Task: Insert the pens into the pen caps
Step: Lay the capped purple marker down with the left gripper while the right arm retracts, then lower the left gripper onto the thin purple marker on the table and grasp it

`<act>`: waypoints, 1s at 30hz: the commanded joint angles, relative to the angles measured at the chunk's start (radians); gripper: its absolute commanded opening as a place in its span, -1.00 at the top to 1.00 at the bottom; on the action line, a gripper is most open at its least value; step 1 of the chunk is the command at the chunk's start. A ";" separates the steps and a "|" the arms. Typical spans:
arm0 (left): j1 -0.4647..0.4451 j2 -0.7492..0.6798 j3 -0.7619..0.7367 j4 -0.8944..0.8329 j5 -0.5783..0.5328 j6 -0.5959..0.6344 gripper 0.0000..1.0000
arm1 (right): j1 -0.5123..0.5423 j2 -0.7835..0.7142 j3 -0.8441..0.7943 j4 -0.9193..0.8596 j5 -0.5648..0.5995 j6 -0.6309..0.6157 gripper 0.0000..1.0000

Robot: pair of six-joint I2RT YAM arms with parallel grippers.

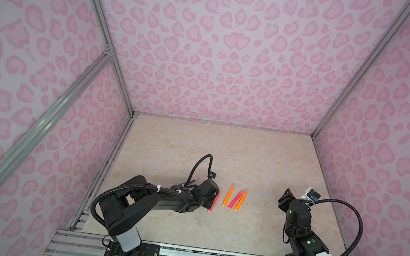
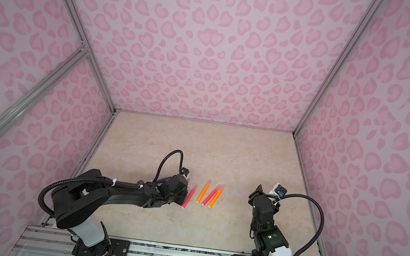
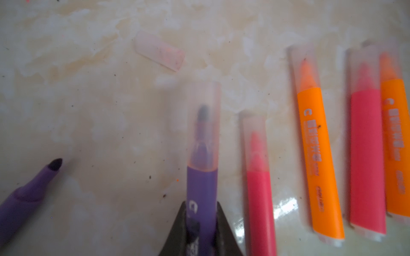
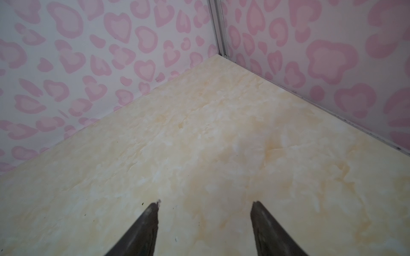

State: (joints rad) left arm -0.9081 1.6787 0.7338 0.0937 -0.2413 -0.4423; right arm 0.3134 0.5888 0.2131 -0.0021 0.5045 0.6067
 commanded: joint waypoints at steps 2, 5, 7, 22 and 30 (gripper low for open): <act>-0.010 0.006 0.009 -0.015 0.066 0.014 0.94 | -0.036 0.047 0.000 0.050 -0.069 0.013 -0.33; -0.014 -0.008 -0.004 0.005 0.085 0.017 0.72 | -0.036 0.085 0.021 0.033 -0.079 0.013 -0.30; -0.017 -0.025 -0.016 0.014 0.085 0.017 0.53 | -0.037 0.089 0.025 0.016 -0.084 0.015 -0.29; 0.002 -0.522 -0.258 -0.056 -0.251 -0.005 -0.36 | -0.036 0.042 0.003 0.021 -0.106 0.003 -0.31; 0.159 -0.585 -0.349 -0.058 -0.268 -0.084 -0.48 | -0.037 0.072 0.014 0.024 -0.114 0.002 -0.30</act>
State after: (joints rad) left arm -0.7765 1.0817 0.3824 0.0391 -0.4881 -0.4854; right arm 0.2768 0.6590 0.2226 0.0093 0.3912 0.6132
